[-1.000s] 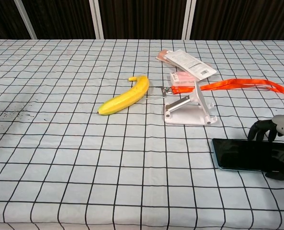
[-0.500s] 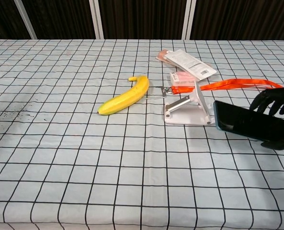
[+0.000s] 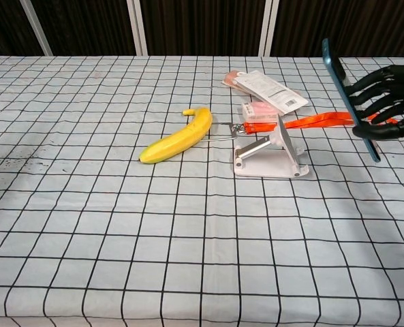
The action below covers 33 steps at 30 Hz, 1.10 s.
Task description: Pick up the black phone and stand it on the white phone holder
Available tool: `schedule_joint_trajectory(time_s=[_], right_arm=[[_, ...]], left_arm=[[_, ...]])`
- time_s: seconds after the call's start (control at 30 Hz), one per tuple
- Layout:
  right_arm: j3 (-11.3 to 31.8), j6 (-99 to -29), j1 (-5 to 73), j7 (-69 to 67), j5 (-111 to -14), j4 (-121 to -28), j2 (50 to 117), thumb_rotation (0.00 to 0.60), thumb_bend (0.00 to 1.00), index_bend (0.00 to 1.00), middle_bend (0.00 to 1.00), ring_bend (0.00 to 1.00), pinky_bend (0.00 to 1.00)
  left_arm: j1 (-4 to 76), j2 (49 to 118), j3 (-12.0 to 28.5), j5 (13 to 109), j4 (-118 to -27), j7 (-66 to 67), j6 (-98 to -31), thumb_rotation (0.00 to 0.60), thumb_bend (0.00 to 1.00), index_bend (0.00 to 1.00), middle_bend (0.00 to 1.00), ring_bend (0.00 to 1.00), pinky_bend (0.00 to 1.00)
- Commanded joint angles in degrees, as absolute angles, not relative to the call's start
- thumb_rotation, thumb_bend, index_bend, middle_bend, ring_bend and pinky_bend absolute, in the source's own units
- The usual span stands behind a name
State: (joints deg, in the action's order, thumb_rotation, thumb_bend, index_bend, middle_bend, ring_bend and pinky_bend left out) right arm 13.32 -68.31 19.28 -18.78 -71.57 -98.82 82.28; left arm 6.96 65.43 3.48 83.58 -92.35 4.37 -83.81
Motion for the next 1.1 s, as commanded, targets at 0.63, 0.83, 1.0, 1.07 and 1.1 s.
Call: schedule_joint_trajectory(time_s=[0.63,0.83,1.0,1.07,1.1], right_arm=[[16.17,-61.48,23.89,-51.41,-77.1,-81.13,89.33,0.6,0.77,0.51,0.51,0.38,0.3],[15.81,-63.91,24.19,-55.01,-78.61,-76.48,93.29,0.6,0.77,0.51,0.51,0.37,0.3],[15.54,-65.31,25.07,-57.24,-80.18,-72.17,96.13,0.6,0.78,0.51,0.5,0.35,0.3],[15.37,-65.61,25.5,-58.64,-80.9,-70.57,96.78,0.6,0.78,0.51,0.5,0.35,0.3],[15.31,-65.72,25.62,-59.14,-81.12,-70.19,96.94,0.6,0.79,0.51,0.5,0.35,0.3]], left_arm=[[6.84,66.93,4.45,81.86,-91.34,7.53,-84.49,0.6,0.0,0.0,0.0,0.0,0.0],[6.83,67.14,4.4,81.86,-91.1,8.38,-84.57,0.6,0.0,0.0,0.0,0.0,0.0],[6.73,67.31,4.4,81.69,-90.86,8.66,-84.64,0.6,0.0,0.0,0.0,0.0,0.0],[6.71,67.35,4.45,81.57,-90.75,8.87,-84.68,0.6,0.0,0.0,0.0,0.0,0.0],[6.69,67.38,4.46,81.51,-90.71,8.94,-84.67,0.6,0.0,0.0,0.0,0.0,0.0]])
